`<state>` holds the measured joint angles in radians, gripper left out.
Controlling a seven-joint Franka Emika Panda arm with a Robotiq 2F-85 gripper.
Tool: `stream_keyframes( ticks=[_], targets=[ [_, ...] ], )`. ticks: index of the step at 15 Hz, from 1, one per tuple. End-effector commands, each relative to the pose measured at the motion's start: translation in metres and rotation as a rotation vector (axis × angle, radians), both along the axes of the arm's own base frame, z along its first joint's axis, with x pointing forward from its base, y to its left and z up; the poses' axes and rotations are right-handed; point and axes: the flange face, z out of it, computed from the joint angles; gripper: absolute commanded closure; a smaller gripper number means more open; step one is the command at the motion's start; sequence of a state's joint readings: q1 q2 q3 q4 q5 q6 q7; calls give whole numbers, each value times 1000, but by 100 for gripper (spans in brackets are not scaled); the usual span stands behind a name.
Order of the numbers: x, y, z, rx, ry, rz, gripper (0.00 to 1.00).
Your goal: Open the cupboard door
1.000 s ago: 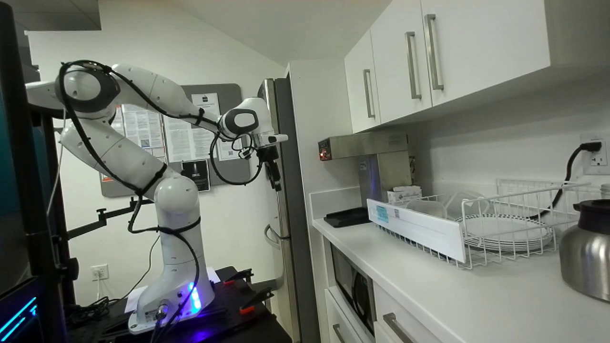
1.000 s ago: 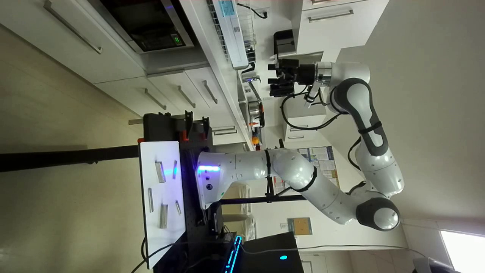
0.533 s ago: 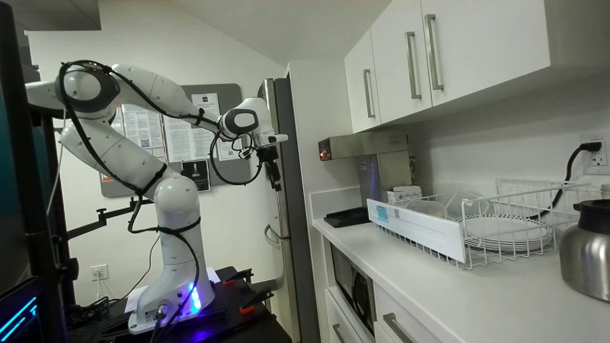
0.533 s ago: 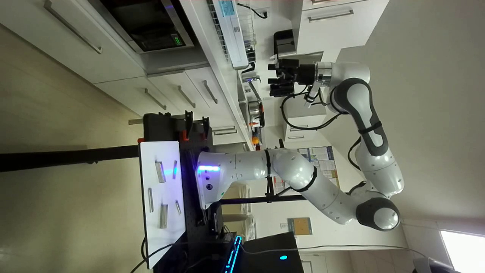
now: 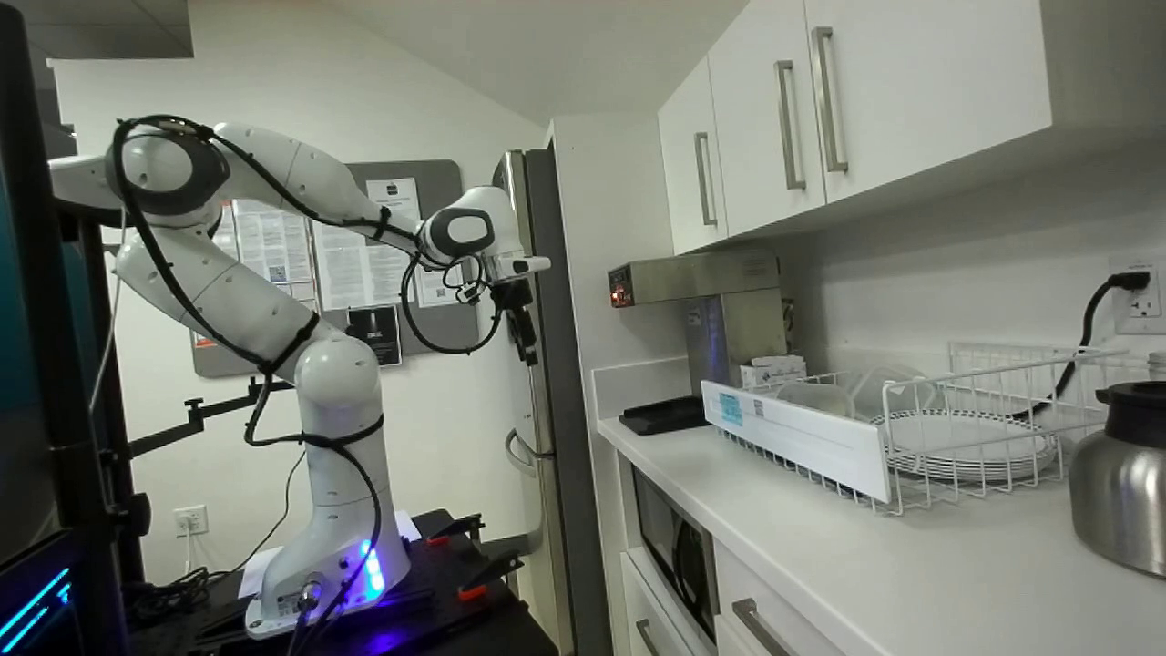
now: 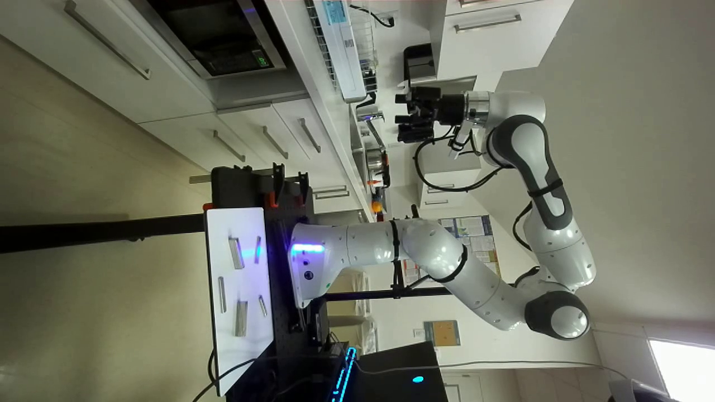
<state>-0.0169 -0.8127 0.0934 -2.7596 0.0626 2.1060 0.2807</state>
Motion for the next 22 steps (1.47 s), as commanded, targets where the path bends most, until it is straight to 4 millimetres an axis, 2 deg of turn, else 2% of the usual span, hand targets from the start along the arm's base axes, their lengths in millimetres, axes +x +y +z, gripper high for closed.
stream_keyframes(
  ticks=[1, 5, 15, 22],
  targets=[
    [0, 0, 1, 0, 1, 0, 0],
    [3, -6, 8, -25, -98, -1, 0],
    [26, -31, 55, -161, -497, -19, 0],
    [38, -50, 86, -216, -648, -72, 0]
  ],
)
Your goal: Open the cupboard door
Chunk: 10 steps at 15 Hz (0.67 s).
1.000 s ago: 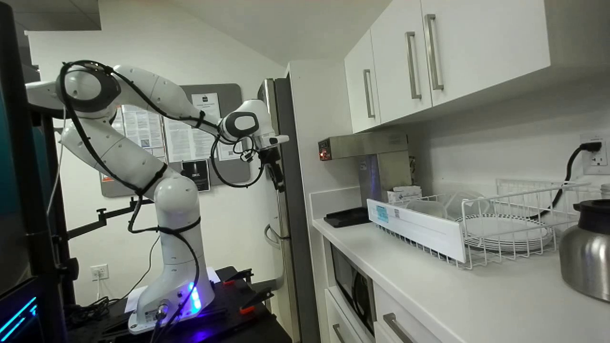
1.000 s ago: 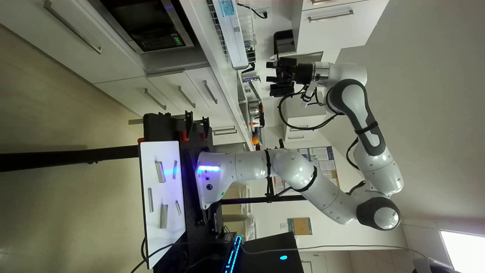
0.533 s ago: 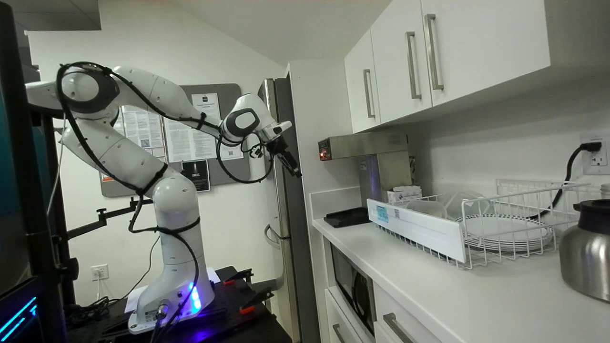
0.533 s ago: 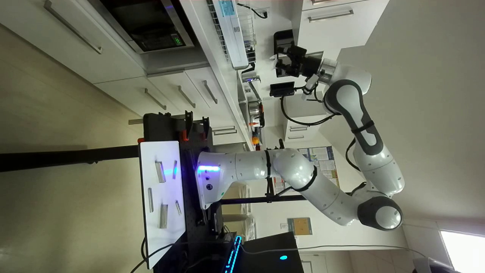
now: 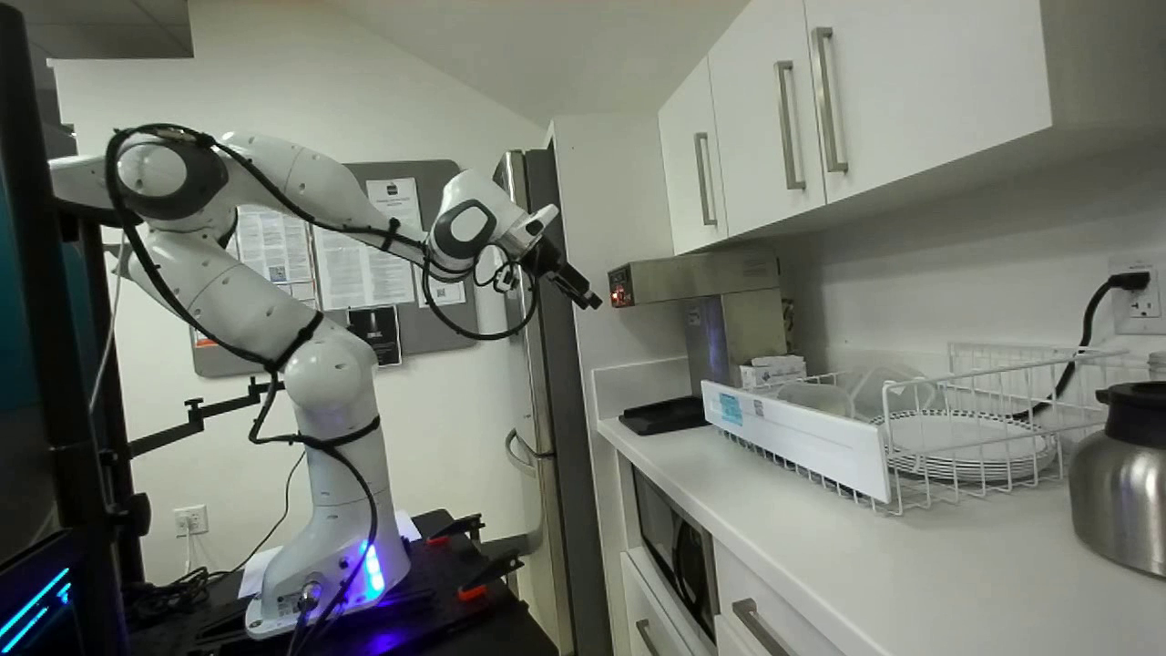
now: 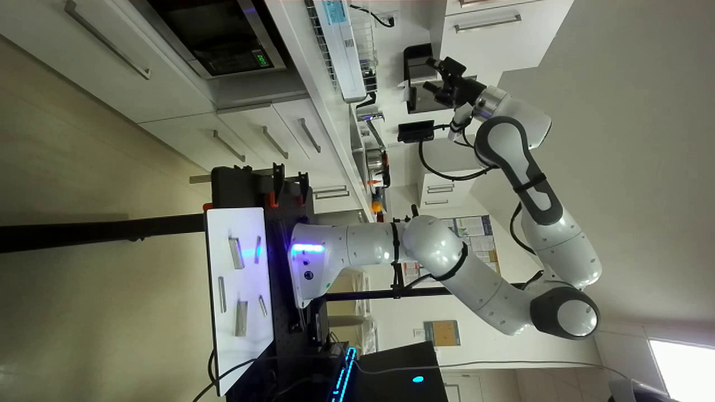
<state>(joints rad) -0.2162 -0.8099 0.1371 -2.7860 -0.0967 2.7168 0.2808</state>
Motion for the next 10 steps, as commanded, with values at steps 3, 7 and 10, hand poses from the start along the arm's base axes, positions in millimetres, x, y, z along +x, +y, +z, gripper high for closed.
stream_keyframes(
  ticks=[3, 7, 10],
  targets=[
    [10, -4, 37, -13, -113, -27, 0],
    [19, -3, 51, -8, -130, -27, 0],
    [25, -4, 61, -11, -141, -32, 0]
  ],
)
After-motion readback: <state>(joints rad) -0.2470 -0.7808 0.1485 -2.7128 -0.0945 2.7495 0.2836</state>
